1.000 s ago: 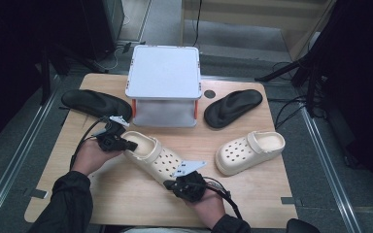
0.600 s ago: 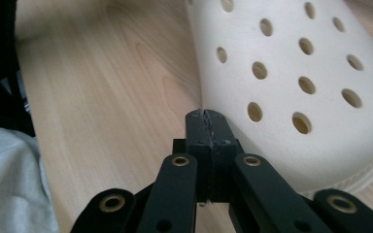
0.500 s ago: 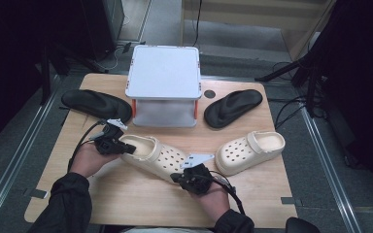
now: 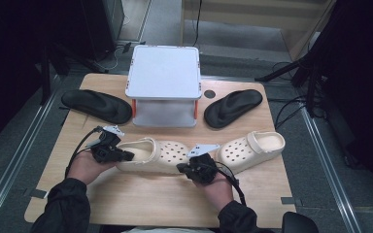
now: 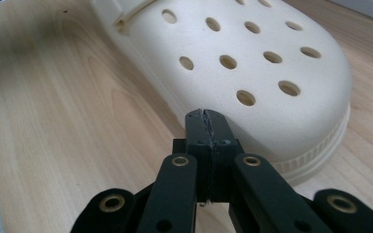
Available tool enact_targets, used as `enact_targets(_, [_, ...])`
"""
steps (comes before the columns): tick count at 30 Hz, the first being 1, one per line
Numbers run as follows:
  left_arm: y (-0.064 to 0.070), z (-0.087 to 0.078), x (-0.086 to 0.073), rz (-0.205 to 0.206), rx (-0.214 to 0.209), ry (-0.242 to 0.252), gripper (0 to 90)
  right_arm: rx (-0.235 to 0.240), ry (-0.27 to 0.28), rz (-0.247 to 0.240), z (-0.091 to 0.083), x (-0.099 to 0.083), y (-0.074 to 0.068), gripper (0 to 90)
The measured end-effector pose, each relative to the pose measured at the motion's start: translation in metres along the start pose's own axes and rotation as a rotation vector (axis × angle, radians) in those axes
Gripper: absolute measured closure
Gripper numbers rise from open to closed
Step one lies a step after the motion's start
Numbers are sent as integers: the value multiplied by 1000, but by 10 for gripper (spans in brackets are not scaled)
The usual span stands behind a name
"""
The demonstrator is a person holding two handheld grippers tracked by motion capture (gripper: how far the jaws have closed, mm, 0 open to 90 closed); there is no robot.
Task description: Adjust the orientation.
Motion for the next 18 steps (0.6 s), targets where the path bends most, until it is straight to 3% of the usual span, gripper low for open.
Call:
enact_targets(7, [15,-1,-6,12,3,6,894,-21,0,3,3,7,10,900])
enact_targets(18, [44,4,-15,23,-36,3,885,-45,14,27,15,27,35,900])
Point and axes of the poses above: each handheld gripper's, and its own axes: z roughly forward along the jaws, x roughly out of its top, y roughly to its right, the point moved 3 cm from there along z, roughly forward along the jaws, and after that the axes turned 2 degrees about x, right-handed, at the moved point
